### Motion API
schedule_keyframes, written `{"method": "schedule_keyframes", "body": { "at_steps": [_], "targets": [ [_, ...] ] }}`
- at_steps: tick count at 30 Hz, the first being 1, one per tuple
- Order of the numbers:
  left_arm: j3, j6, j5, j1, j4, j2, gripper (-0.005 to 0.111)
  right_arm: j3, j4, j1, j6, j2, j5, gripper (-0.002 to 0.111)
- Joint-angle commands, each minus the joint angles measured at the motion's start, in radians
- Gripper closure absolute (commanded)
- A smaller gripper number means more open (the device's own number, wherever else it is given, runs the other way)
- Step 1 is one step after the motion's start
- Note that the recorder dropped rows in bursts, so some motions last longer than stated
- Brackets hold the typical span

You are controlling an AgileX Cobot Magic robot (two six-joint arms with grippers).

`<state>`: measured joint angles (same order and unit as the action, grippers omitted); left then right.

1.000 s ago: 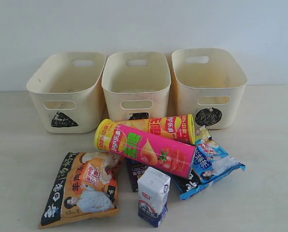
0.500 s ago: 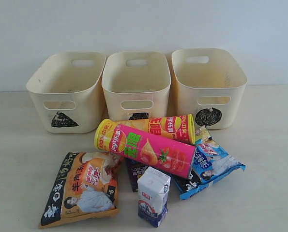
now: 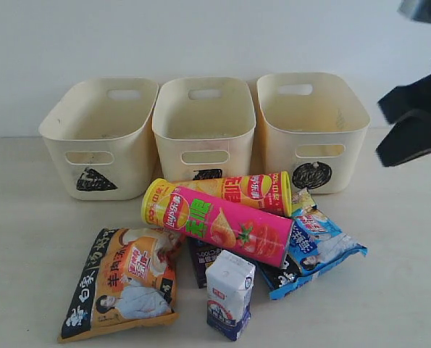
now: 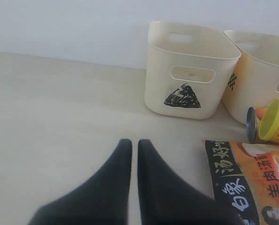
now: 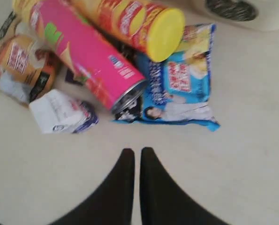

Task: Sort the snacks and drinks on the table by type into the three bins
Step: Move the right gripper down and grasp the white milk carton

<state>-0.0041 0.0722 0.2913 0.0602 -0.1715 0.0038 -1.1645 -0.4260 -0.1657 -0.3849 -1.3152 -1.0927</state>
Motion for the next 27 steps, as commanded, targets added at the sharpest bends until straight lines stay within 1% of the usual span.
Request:
{"method": "schedule_keyframes", "body": {
  "at_steps": [1,3,5,6,10,14,15,17,19,23,27],
  "targets": [
    [0.004,0.005,-0.007,0.004,0.004,-0.004,0.103,-0.044,0.033,-0.142,0.013,-0.089,-0.057,0.108],
    [0.004,0.005,-0.007,0.004,0.004,-0.004,0.103,-0.070,0.042,-0.203,0.020,-0.122,-0.061,0.105],
    [0.004,0.005,-0.007,0.004,0.004,-0.004,0.103,-0.103,0.059,-0.257,0.037,-0.158,-0.063,0.096],
    [0.004,0.005,-0.007,0.004,0.004,-0.004,0.103,-0.119,0.060,-0.277,0.049,-0.173,-0.071,0.090],
    [0.004,0.005,-0.007,0.004,0.004,-0.004,0.103,-0.170,0.094,-0.377,0.098,-0.241,-0.128,0.056],
    [0.004,0.005,-0.007,0.004,0.004,-0.004,0.103,-0.175,0.205,-0.474,0.129,-0.281,-0.128,0.037],
    [0.004,0.005,-0.007,0.004,0.004,-0.004,0.103,-0.175,0.238,-0.498,0.135,-0.290,-0.128,0.034],
    [0.004,0.005,-0.007,0.004,0.004,-0.004,0.103,-0.175,0.280,-0.535,0.144,-0.305,-0.128,0.032],
    [0.004,0.005,-0.007,0.004,0.004,-0.004,0.103,-0.175,0.291,-0.565,0.155,-0.323,-0.128,0.031],
    [0.004,0.005,-0.007,0.004,0.004,-0.004,0.103,-0.175,0.331,-0.609,0.263,-0.364,-0.070,0.031],
    [0.004,0.005,-0.007,0.004,0.004,-0.004,0.103,-0.175,0.356,-0.624,0.276,-0.396,-0.010,0.031]
  ]
}}
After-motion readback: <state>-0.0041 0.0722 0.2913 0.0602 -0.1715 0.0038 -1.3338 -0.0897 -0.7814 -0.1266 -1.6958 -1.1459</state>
